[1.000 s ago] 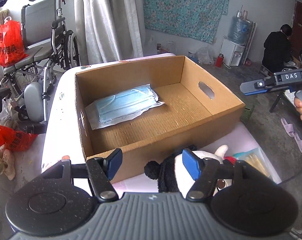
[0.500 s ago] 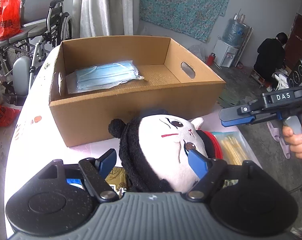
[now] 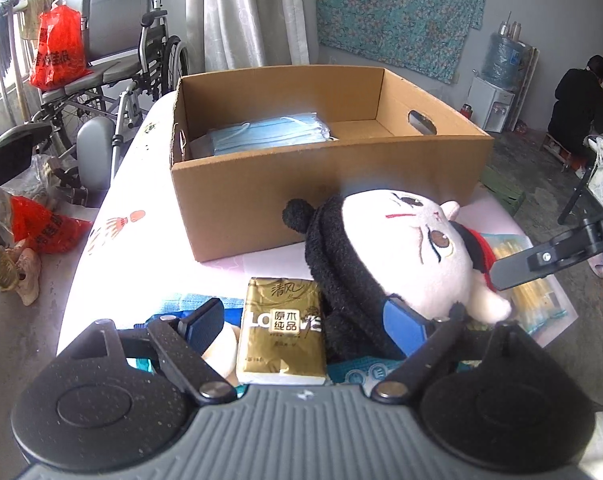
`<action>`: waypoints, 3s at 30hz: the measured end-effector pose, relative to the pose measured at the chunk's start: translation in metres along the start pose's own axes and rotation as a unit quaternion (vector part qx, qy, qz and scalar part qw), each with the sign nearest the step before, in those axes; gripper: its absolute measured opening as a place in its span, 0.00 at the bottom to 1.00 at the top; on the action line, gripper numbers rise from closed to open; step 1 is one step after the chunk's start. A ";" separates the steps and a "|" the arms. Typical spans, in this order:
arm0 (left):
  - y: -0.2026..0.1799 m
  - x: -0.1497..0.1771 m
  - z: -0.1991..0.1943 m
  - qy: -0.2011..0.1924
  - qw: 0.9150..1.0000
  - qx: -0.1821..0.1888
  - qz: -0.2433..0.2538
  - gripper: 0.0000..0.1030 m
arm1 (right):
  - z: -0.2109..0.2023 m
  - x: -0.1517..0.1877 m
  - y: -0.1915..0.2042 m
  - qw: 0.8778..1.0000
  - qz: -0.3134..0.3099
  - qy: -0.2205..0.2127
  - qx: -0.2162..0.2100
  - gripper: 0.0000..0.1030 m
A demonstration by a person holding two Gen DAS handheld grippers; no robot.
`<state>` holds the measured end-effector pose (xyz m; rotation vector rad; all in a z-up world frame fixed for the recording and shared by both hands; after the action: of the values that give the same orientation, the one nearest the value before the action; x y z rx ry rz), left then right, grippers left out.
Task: Organize soft objects
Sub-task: 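Move the right gripper to the gold tissue pack beside the doll, then grasp the gold tissue pack with the right gripper and lift it, then place the tissue pack in the box beside the masks, open right gripper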
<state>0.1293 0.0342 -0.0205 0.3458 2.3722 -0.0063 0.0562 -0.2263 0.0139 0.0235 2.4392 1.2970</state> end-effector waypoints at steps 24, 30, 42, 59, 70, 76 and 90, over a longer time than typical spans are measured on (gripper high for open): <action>0.000 0.026 0.015 -0.004 0.999 -0.033 0.039 0.44 | 0.026 -0.013 0.041 0.998 0.000 -0.010 -0.062 0.55; 0.005 0.019 -0.008 -0.032 0.998 -0.050 0.030 0.44 | 0.033 -0.023 0.053 0.996 0.005 -0.011 -0.093 0.55; -0.018 -0.013 -0.060 -0.119 0.992 -0.019 0.019 0.44 | 0.038 -0.055 0.076 0.987 0.011 -0.054 -0.148 0.39; 0.007 -0.134 0.042 -0.096 0.992 -0.059 0.053 0.44 | 0.100 -0.210 0.055 0.996 -0.040 -0.036 -0.072 0.22; 0.032 -0.213 0.199 0.041 0.986 -0.133 0.095 0.45 | 0.237 -0.333 -0.027 0.998 0.057 0.018 -0.020 0.32; 0.036 -0.206 0.249 0.090 0.973 -0.164 0.135 0.53 | 0.286 -0.337 -0.056 0.996 0.086 0.026 0.000 0.32; 0.028 -0.181 0.254 0.121 0.933 -0.135 0.311 0.08 | 0.309 -0.343 -0.060 0.998 0.055 0.014 -0.009 0.32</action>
<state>0.4330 -0.0094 -0.0830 0.9895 2.3524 0.6862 0.4874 -0.0792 -0.0801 0.1380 2.4803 1.3740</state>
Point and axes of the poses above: each gripper's, at about its wrist camera, not at the fingertips, and z roughly the way its jaws point, y to its left, x to its underside, the point moved 5 cm from there along z, roughly the way its jaws point, and after that the axes turned 10 degrees about -x, right-handed, at the moved point
